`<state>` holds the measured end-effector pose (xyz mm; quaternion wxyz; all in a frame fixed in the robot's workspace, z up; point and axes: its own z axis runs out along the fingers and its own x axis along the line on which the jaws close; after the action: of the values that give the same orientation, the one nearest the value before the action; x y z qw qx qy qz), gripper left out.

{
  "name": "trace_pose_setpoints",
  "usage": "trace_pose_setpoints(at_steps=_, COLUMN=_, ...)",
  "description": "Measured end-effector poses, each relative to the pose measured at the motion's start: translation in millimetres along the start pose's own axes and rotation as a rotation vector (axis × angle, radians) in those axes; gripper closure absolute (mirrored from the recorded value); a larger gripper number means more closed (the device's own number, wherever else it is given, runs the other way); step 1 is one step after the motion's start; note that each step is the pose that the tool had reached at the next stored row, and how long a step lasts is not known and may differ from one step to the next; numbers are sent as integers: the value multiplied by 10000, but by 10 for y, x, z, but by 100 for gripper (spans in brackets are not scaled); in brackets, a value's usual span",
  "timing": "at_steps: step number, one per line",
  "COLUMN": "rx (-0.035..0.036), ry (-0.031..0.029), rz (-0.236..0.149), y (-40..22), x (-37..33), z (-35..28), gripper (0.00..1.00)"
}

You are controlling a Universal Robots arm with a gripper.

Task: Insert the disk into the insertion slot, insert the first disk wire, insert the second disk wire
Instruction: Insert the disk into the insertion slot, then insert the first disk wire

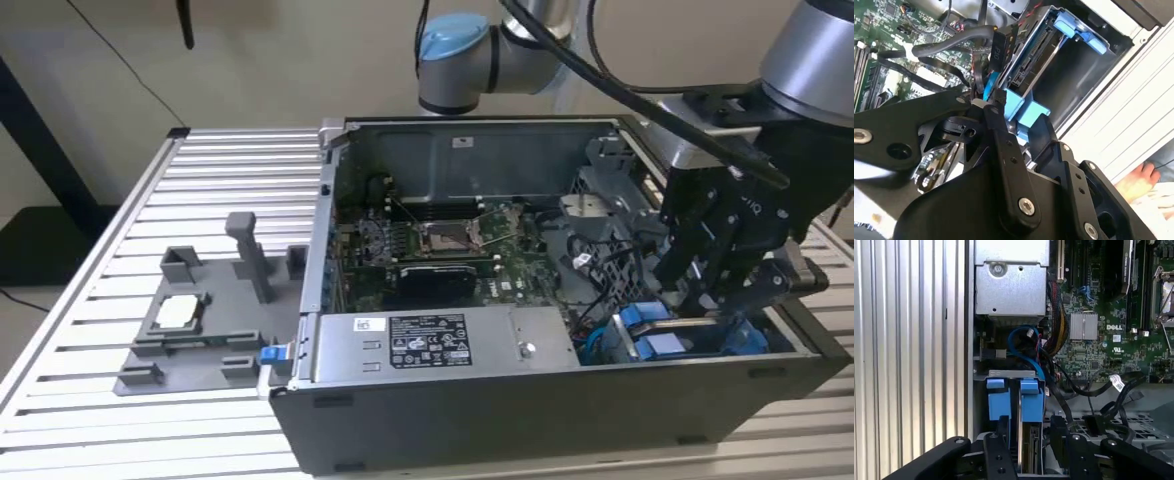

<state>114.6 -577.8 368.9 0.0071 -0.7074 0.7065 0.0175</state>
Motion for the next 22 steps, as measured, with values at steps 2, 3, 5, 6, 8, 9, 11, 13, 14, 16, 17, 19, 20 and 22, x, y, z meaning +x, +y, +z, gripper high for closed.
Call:
trace_pose_setpoints(at_steps=2, rx=7, ry=-2, rz=-1, y=1, x=-11, z=-64, gripper=53)
trace_pose_setpoints(at_steps=3, rx=11, ry=0, rz=-1, y=1, x=-18, z=-98, gripper=53)
trace_pose_setpoints(at_steps=5, rx=20, ry=0, rz=-1, y=2, x=-33, z=-167, gripper=53)
trace_pose_setpoints(at_steps=6, rx=32, ry=0, rz=-2, y=3, x=-42, z=-194, gripper=53)
trace_pose_setpoints(at_steps=8, rx=110, ry=-3, rz=-2, y=4, x=-67, z=-215, gripper=53)
trace_pose_setpoints(at_steps=9, rx=205, ry=0, rz=-6, y=3, x=-84, z=-217, gripper=53)
trace_pose_setpoints(at_steps=11, rx=561, ry=0, rz=-18, y=4, x=-118, z=-216, gripper=53)
trace_pose_setpoints(at_steps=13, rx=914, ry=2, rz=-36, y=4, x=-153, z=-215, gripper=53)
trace_pose_setpoints(at_steps=14, rx=1090, ry=2, rz=-58, y=4, x=-176, z=-213, gripper=53)
trace_pose_setpoints(at_steps=16, rx=1388, ry=22, rz=-125, y=4, x=-217, z=-209, gripper=53)
trace_pose_setpoints(at_steps=17, rx=1529, ry=48, rz=-185, y=3, x=-229, z=-206, gripper=53)
trace_pose_setpoints(at_steps=19, rx=1728, ry=130, rz=-326, y=3, x=-242, z=-201, gripper=53)
trace_pose_setpoints(at_steps=20, rx=1804, ry=177, rz=-396, y=3, x=-248, z=-199, gripper=53)
trace_pose_setpoints(at_steps=22, rx=1927, ry=275, rz=-526, y=3, x=-265, z=-192, gripper=53)
